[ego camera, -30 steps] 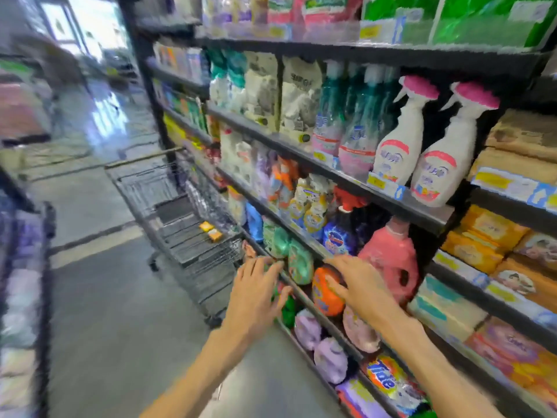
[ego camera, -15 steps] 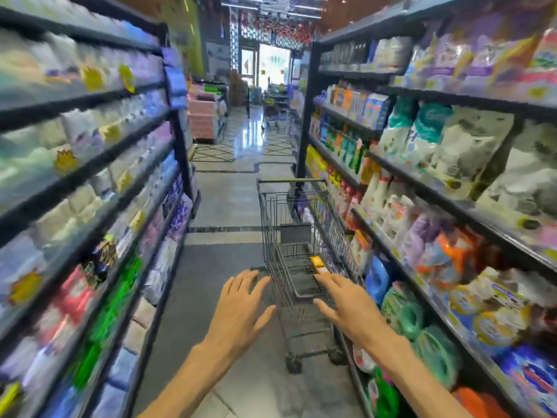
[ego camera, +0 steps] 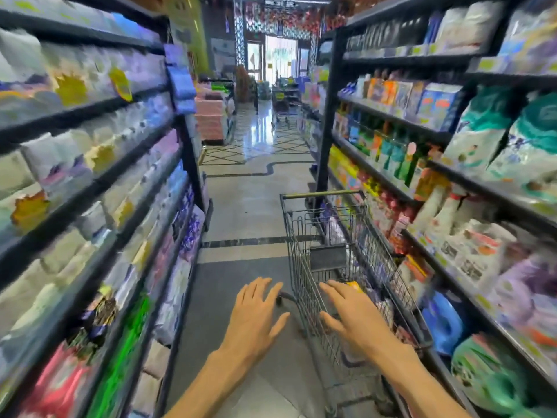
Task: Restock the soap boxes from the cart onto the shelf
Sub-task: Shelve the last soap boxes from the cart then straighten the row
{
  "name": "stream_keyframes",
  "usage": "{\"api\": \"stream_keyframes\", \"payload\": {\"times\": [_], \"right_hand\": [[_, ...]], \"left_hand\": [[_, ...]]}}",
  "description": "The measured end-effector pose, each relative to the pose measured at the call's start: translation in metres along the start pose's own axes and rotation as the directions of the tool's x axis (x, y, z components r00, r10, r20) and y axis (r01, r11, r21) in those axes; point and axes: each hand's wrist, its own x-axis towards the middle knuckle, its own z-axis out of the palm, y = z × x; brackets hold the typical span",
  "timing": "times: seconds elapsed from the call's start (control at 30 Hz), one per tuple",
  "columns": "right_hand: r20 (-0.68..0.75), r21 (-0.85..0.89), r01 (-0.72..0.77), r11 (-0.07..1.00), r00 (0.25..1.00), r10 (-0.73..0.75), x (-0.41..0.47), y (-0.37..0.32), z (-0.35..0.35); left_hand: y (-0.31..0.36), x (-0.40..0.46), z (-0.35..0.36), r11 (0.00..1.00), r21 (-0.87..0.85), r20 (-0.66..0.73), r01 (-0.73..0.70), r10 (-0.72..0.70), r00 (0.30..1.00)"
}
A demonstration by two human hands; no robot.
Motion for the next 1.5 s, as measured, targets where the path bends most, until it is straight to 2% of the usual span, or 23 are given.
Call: {"api": "stream_keyframes", "payload": {"times": [0.2, 0.4, 0.6, 0.77, 0.87, 0.93, 1.03, 1.17, 1.23, 1.3, 1.4, 1.5], "right_hand": [[0.032, 0.013, -0.102, 0.995, 0.994, 0.101, 0.112, 0.070, 0.039], [0.061, 0.003, -0.224, 0.975, 0.973, 0.224, 0.199, 0.136, 0.049], [0.070, -0.011, -0.429, 0.903, 0.901, 0.428, 0.238, 0.214, 0.063], [0.116, 0.020, -0.666, 0.746, 0.743, 0.660, 0.252, 0.273, 0.088], [0.124, 0.094, -0.801, 0.591, 0.598, 0.792, 0.255, 0.294, 0.118], [0.128, 0.155, -0.876, 0.457, 0.476, 0.870, 0.255, 0.302, 0.144], [0.257, 0.136, -0.950, 0.282, 0.309, 0.916, 0.254, 0.310, 0.188], [0.371, 0.166, -0.983, 0.078, 0.136, 0.918, 0.256, 0.327, 0.246], [0.420, 0.144, -0.989, 0.034, 0.092, 0.903, 0.254, 0.335, 0.282], [0.450, 0.128, -0.991, 0.048, 0.101, 0.887, 0.254, 0.348, 0.321], [0.460, 0.121, -0.991, 0.047, 0.098, 0.882, 0.252, 0.369, 0.372], [0.452, 0.165, -0.986, -0.011, 0.066, 0.890, 0.246, 0.378, 0.416]], "left_hand": [[-0.036, 0.136, 0.049, 0.996, -0.030, 0.065, -0.085, 0.087, 0.994], [-0.052, 0.268, 0.088, 0.981, -0.063, 0.092, -0.185, 0.190, 0.978], [-0.029, 0.402, 0.148, 0.915, -0.138, 0.183, -0.378, 0.399, 0.899], [0.002, 0.501, 0.228, 0.811, -0.196, 0.271, -0.551, 0.585, 0.764], [0.014, 0.549, 0.283, 0.758, -0.261, 0.340, -0.598, 0.652, 0.678], [0.018, 0.572, 0.321, 0.746, -0.313, 0.412, -0.587, 0.664, 0.624], [0.022, 0.595, 0.381, 0.738, -0.388, 0.495, -0.553, 0.672, 0.550], [0.028, 0.613, 0.475, 0.781, -0.396, 0.623, -0.482, 0.614, 0.484], [0.031, 0.617, 0.527, 0.802, -0.378, 0.671, -0.463, 0.581, 0.459], [0.035, 0.617, 0.580, 0.810, -0.353, 0.717, -0.469, 0.556, 0.420], [0.046, 0.619, 0.658, 0.791, -0.296, 0.764, -0.536, 0.533, 0.364], [0.057, 0.622, 0.717, 0.738, -0.260, 0.778, -0.622, 0.542, 0.318]]}}
